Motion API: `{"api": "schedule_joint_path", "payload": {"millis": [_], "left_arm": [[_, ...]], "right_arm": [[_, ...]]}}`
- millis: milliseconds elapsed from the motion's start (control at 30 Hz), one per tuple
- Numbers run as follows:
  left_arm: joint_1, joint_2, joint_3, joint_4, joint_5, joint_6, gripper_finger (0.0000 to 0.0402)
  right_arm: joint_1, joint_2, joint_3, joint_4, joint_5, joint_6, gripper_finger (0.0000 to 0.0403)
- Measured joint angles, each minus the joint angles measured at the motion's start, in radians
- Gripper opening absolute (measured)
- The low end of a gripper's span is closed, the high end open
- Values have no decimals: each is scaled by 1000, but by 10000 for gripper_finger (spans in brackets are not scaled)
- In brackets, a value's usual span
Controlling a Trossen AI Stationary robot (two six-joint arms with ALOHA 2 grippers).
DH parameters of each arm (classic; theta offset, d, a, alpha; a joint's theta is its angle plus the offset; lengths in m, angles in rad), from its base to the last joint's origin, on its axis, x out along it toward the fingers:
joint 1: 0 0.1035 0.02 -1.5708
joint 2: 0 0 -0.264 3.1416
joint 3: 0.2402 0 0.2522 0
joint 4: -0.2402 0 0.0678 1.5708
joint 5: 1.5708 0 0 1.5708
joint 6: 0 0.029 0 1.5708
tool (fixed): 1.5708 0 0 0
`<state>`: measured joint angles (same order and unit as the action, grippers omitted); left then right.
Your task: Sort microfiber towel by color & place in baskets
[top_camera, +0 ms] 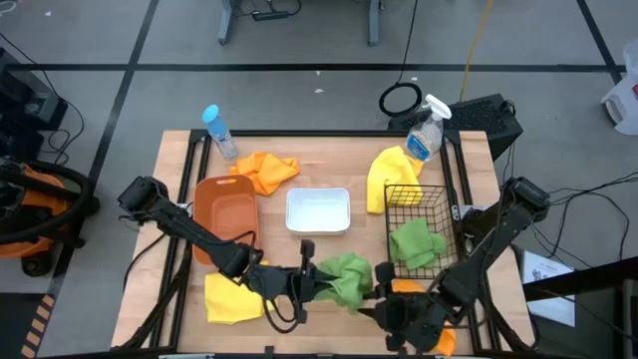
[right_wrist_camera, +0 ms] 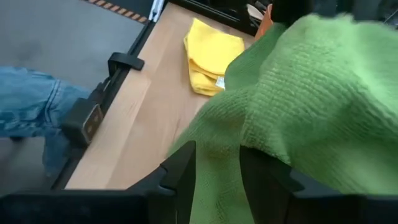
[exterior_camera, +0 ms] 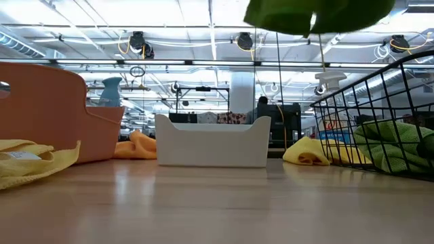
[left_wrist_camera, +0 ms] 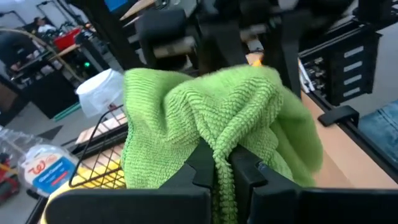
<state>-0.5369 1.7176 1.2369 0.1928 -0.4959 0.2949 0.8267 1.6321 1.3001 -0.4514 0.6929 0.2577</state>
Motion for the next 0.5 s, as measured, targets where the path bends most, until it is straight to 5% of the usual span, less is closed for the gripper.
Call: {"api": "schedule_joint_path", "payload": {"millis": [233, 500], "left_arm": [[0, 0, 0, -6, 25, 1, 16], [7, 0, 0, -18, 41, 1, 16]], "right_arm": [[36, 0, 146, -292, -81, 141, 116], [2, 2, 166, -361, -278, 146, 155]]}}
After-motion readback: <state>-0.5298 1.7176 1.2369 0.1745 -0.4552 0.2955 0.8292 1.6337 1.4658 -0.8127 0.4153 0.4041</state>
